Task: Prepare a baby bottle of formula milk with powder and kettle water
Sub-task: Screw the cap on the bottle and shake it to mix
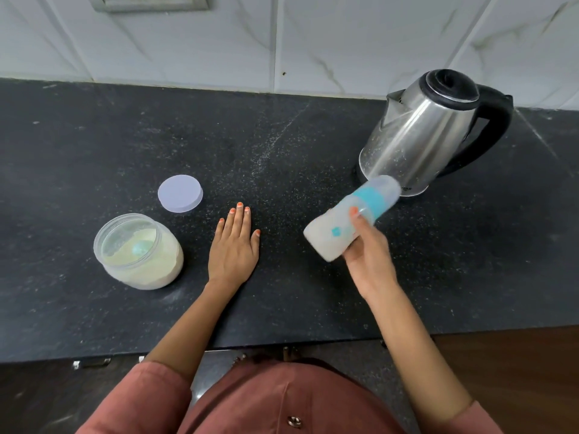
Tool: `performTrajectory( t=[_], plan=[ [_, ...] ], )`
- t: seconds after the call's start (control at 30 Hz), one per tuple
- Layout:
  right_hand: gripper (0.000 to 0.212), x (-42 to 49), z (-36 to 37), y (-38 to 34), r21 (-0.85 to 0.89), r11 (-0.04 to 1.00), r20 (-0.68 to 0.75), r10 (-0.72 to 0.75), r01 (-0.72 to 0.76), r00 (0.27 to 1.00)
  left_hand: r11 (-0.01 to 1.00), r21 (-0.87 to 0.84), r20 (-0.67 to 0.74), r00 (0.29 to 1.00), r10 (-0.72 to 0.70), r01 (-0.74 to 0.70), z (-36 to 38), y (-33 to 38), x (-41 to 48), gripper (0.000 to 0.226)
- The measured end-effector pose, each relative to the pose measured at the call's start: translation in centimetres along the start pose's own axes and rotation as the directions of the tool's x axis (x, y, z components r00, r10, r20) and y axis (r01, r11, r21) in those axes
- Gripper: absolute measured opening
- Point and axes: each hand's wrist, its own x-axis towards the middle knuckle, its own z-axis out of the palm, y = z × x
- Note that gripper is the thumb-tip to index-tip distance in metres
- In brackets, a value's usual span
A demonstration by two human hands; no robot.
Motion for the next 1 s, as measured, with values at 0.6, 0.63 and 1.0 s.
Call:
performTrajectory(
  t=[0.6,0.63,1.0],
  plan=[
    [0.019,-3.1,1.1,1.8,-0.453,0.892,0.185,0.078,0.014,0.980,1.000,0.009,0.022,1.000,-0.003,0.003,0.0,-0.1,0.0,0.053],
    [0.022,-2.7,1.0,1.4,-0.392,0.920,0.164,0.061,0.009,0.985,1.000,0.008,0.015,1.000,-0.002,0.002,0.0,-0.1,0.0,0.053],
    [0.014,-2.7,0.7,1.4,-0.279,0.960,0.044,-0.024,0.035,0.999,1.000,0.010,0.008,1.000,0.005,-0.005,0.1,-0.1,0.0,0.059]
  ],
)
